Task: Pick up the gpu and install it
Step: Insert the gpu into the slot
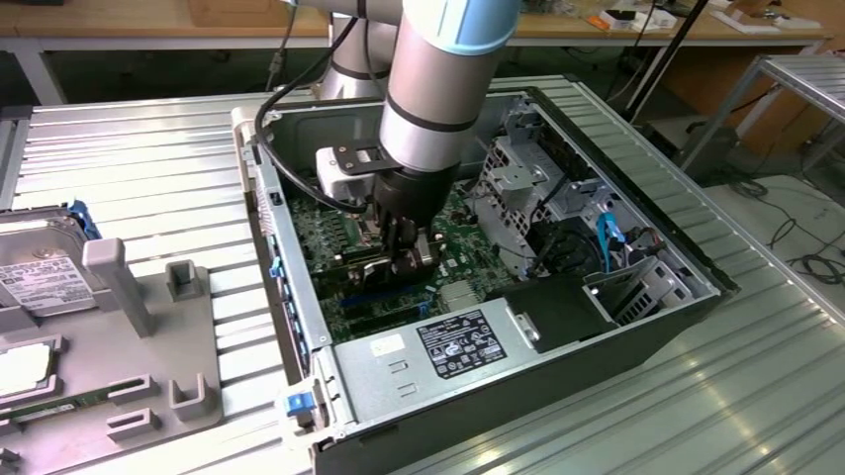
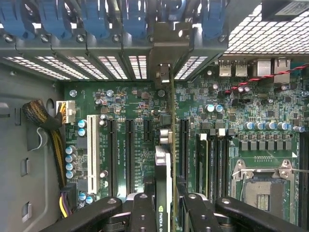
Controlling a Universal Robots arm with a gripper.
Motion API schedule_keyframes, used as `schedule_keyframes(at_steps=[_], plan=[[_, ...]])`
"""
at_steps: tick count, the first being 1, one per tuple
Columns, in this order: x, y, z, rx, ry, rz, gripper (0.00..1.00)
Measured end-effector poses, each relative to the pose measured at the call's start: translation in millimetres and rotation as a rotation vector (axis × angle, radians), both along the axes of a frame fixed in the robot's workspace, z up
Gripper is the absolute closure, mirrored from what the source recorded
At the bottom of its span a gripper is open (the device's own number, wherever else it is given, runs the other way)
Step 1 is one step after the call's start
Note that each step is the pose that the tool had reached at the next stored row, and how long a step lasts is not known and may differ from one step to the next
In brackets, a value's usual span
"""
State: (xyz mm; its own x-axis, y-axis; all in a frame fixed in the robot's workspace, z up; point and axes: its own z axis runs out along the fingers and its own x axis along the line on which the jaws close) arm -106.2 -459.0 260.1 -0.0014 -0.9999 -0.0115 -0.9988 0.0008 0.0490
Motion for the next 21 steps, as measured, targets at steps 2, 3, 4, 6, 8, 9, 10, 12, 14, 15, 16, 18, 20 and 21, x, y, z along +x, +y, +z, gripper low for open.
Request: schedule_keyframes(at_steps=[2,3,4,6,8,9,10,12,14,15,16,18,20,21], plan=[[0.0,0.0,-0.2,-0.0002,0.0001,0.000,0.73],[0.0,0.0,-0.3,-0.0003,0.0001,-0.001,0.73],[0.0,0.0,-0.4,-0.0002,0.0001,-0.001,0.73],[0.0,0.0,-0.5,0.0001,0.0004,-0.001,0.73],[0.1,0.0,2.4,0.0000,0.0028,-0.001,0.73],[0.1,0.0,2.5,0.0000,0.0029,-0.001,0.73],[0.0,0.0,2.5,0.0000,0.0029,-0.006,0.73],[0.0,0.0,2.5,-0.0001,0.0030,-0.020,0.73],[0.0,0.0,2.5,-0.0001,0.0030,-0.022,0.73],[0.0,0.1,2.5,0.0000,0.0029,-0.023,0.73],[0.0,0.1,2.5,0.0000,0.0029,-0.023,0.73],[0.0,0.1,2.3,-0.0003,0.0031,-0.023,0.73],[0.0,0.0,1.6,-0.0003,0.0031,-0.023,0.73],[0.0,0.1,1.4,-0.0004,0.0031,-0.023,0.73]])
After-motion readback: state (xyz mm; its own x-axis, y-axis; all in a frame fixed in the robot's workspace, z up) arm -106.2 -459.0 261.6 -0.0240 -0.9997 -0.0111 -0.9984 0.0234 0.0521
